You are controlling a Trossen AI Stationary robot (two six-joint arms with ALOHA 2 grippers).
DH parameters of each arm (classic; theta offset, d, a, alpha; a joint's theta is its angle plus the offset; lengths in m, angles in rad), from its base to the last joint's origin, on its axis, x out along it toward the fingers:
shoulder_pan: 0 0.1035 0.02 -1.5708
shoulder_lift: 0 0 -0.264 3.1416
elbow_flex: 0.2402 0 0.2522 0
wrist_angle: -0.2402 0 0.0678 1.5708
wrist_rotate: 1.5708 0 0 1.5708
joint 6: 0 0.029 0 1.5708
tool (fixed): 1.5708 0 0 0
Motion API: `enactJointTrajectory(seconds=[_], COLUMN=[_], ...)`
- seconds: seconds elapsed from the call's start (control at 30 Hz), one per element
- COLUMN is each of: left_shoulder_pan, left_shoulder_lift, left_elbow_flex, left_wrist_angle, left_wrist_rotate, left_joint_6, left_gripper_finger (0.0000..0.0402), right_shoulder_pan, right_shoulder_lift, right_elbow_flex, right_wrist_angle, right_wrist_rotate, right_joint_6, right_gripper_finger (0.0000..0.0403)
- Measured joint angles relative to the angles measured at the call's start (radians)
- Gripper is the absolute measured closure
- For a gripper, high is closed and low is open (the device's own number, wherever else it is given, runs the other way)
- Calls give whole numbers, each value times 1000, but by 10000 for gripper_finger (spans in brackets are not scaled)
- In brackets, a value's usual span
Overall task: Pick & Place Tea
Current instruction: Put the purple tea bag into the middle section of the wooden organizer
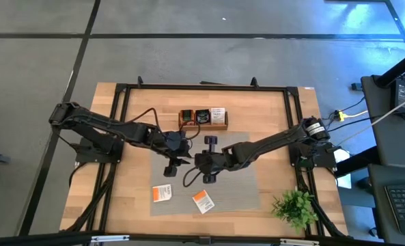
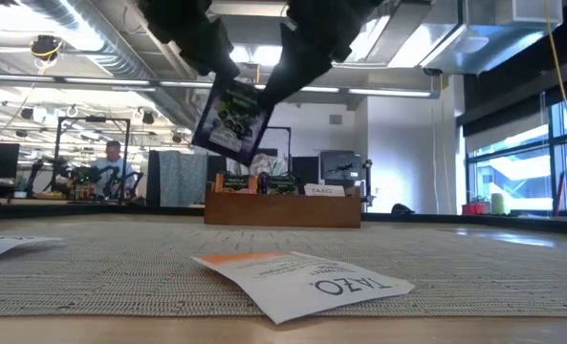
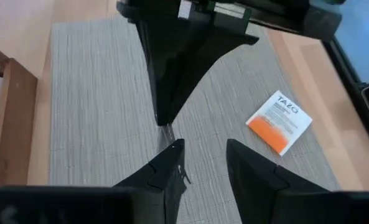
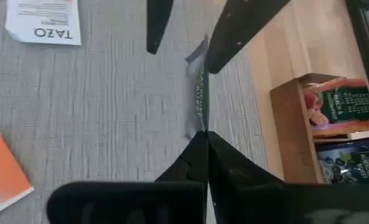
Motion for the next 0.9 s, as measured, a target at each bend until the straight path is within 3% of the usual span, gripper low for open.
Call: enactJointTrajectory(seconds=[0.27,0.73,0.9], left_shoulder_pan=[0,0,-7], left_shoulder_lift=[0,0,0], left_elbow_flex=[0,0,0], left_wrist_angle=[-8,26,38], left_wrist_rotate=[0,-29,-11], left_joint_6=[54,65,137], left_gripper_finger=[286,286,286], right_shoulder_pan=[0,-7,-14], right_shoulder_lift=[0,0,0], right_elbow_flex=[9,9,8], right_wrist_angle=[14,78,77], right_wrist_rotate=[-4,-129,-128], right_joint_6=[2,3,-1], right_gripper_finger=[399,398,398])
